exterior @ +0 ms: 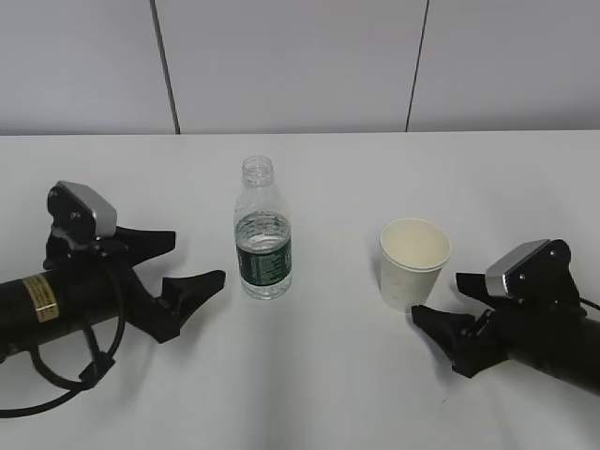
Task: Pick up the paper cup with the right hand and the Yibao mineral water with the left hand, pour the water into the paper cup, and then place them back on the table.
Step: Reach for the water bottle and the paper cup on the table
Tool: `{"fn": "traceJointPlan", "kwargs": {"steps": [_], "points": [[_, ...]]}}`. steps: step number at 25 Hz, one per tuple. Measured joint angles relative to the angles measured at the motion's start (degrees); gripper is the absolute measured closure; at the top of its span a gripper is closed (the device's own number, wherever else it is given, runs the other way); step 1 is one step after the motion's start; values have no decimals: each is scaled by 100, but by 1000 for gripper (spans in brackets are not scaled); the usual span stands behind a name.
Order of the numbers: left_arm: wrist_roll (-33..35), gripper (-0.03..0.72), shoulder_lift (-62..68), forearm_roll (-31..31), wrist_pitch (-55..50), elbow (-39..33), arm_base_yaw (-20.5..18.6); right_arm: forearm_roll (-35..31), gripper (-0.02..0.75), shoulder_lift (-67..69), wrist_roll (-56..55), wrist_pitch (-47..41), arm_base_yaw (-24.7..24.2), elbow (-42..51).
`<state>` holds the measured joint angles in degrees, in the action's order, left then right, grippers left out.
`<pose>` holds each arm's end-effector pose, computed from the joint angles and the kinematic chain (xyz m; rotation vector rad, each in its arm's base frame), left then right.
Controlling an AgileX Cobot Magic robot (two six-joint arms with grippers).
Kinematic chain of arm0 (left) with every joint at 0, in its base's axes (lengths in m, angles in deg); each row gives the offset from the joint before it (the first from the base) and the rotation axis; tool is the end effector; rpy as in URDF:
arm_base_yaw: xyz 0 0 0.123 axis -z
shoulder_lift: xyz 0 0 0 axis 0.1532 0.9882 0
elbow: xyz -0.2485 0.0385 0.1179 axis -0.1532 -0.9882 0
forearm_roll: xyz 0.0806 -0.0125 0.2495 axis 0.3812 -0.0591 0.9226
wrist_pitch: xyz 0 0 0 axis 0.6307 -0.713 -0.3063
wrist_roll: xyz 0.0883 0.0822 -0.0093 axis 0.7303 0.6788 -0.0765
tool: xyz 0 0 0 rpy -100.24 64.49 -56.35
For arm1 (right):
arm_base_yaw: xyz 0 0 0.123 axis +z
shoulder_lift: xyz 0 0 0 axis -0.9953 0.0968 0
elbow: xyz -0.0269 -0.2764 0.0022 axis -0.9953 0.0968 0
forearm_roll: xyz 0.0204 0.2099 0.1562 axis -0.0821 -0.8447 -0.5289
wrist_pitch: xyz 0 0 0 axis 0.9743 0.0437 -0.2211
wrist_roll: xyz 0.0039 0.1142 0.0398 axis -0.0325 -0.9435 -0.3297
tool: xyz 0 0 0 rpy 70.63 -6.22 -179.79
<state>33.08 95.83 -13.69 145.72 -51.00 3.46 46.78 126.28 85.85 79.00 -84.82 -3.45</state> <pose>0.2829 -0.1321 0.0737 0.7376 1.7544 -0.6236 0.2766 0.0562 0.0327 -0.5871 1.9322 0.3257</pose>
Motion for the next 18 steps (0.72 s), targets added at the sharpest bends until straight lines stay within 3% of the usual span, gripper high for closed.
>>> {"fn": "traceJointPlan", "kwargs": {"steps": [7,18], "points": [[-277,76,211,-359,11,593,580,260,69,199,-180,0,0,-314],[-820,75,698,-129,-1,1149,664,668,73,347,-322,0,0,-654]]}}
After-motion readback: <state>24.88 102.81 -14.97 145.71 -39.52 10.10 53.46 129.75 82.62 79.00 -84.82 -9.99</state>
